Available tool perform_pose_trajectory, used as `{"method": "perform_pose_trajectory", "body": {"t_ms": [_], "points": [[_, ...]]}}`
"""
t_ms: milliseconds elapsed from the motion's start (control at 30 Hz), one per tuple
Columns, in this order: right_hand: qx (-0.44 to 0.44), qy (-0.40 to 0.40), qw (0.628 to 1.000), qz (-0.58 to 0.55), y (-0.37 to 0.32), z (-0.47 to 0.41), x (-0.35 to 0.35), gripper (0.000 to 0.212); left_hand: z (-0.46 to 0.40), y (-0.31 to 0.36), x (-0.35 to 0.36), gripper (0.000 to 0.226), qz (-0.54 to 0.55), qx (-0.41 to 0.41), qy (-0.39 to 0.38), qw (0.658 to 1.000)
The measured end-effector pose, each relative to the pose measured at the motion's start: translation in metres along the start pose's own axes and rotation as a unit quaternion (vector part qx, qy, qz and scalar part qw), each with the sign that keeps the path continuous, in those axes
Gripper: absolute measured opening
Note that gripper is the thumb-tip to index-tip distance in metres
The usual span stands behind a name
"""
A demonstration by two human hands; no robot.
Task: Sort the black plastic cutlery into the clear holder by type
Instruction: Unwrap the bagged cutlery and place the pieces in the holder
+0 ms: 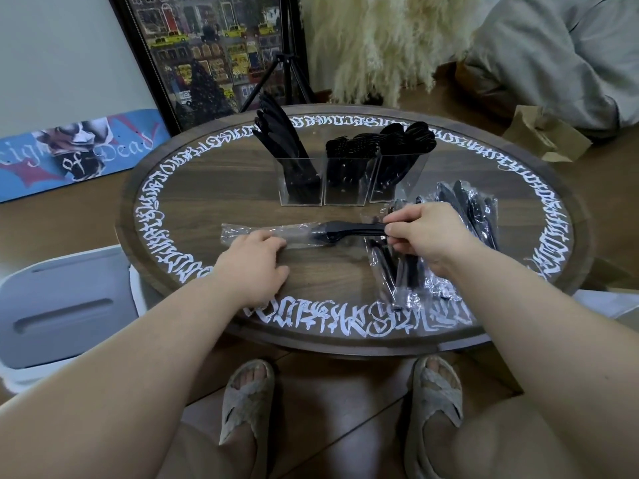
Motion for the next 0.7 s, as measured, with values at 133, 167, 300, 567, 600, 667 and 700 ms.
{"method": "perform_pose_trajectory", "body": {"t_ms": [133, 167, 300, 567, 600, 667, 700], "points": [[0.001, 0.026, 0.997, -0.071, 0.000, 0.006, -0.022, 0.011, -0.006, 0.003, 0.000, 0.048, -0.015, -0.025, 0.005, 1.000], [0.003, 0.021, 0.995, -0.102, -0.001, 0.008, -0.024, 0.011, -0.007, 0.007, -0.003, 0.045, -0.017, -0.025, 0.032, 0.999], [0.018, -0.040, 0.982, -0.185, -0.007, 0.018, -0.019, 0.011, -0.005, 0.039, -0.023, 0.036, 0.174, -0.012, 0.151, 0.973], [-0.028, -0.174, 0.981, 0.083, -0.010, 0.024, 0.012, 0.017, -0.009, 0.055, -0.033, 0.012, 0.492, -0.038, 0.186, 0.850], [-0.057, -0.171, 0.973, 0.142, -0.011, 0.025, 0.015, 0.016, -0.010, 0.055, -0.034, 0.010, 0.475, -0.038, 0.191, 0.858], [-0.102, -0.162, 0.958, 0.212, -0.014, 0.026, 0.021, 0.012, -0.009, 0.056, -0.036, 0.007, 0.439, -0.030, 0.196, 0.876], [-0.119, -0.155, 0.957, 0.214, -0.017, 0.026, 0.023, 0.010, -0.009, 0.056, -0.038, 0.007, 0.427, -0.025, 0.193, 0.883]]}}
Point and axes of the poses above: each hand's wrist, its own z-axis away from the middle knuckle, its own x-axis out of the palm, y = z × x, the point moved 3 cm from there along -z, towards the middle knuckle, and after that the axes turned 2 degrees about x, right-handed, at the moved point
